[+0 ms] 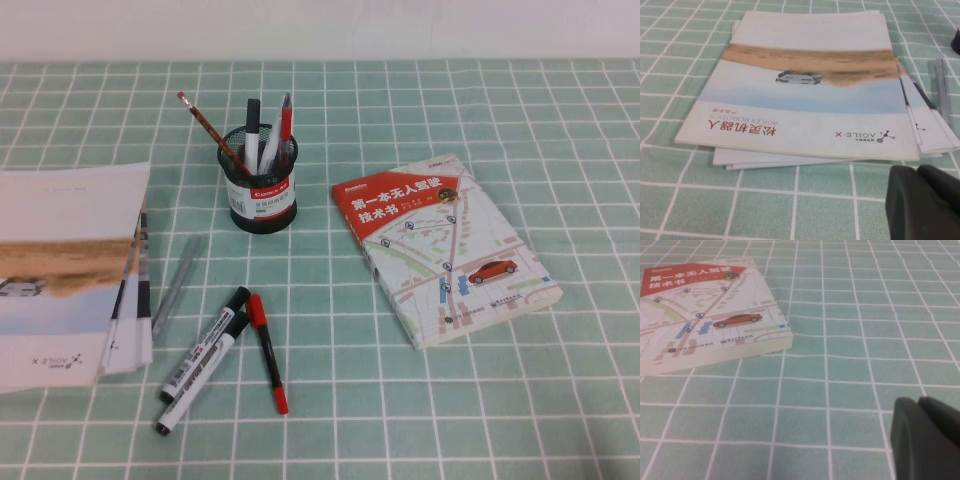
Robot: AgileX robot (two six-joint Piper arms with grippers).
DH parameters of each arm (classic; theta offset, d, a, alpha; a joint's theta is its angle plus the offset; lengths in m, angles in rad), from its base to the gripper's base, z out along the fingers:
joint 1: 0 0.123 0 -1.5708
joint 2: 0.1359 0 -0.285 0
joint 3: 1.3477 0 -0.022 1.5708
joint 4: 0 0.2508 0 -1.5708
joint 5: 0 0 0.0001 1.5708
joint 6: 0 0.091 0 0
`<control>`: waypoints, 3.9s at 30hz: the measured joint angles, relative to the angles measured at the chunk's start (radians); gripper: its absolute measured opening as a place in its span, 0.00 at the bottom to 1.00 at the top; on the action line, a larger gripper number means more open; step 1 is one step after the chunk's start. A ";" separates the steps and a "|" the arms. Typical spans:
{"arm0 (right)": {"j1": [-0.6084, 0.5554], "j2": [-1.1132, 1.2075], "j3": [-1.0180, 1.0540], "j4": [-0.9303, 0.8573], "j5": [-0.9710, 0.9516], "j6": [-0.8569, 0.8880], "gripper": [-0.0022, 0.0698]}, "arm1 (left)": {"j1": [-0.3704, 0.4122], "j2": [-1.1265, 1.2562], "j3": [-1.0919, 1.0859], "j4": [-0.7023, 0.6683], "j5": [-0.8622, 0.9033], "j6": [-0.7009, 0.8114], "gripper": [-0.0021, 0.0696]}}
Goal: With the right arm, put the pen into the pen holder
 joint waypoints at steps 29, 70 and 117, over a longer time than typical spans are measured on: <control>0.000 0.000 0.000 0.505 -0.274 0.000 0.00 | 0.000 0.000 0.000 0.000 0.000 0.000 0.02; 0.315 1.257 -0.894 0.357 0.415 0.082 0.00 | 0.000 0.000 0.000 0.000 0.000 0.000 0.02; 0.774 2.345 -2.095 0.016 0.829 0.336 0.25 | 0.000 0.000 0.000 0.000 0.000 0.000 0.02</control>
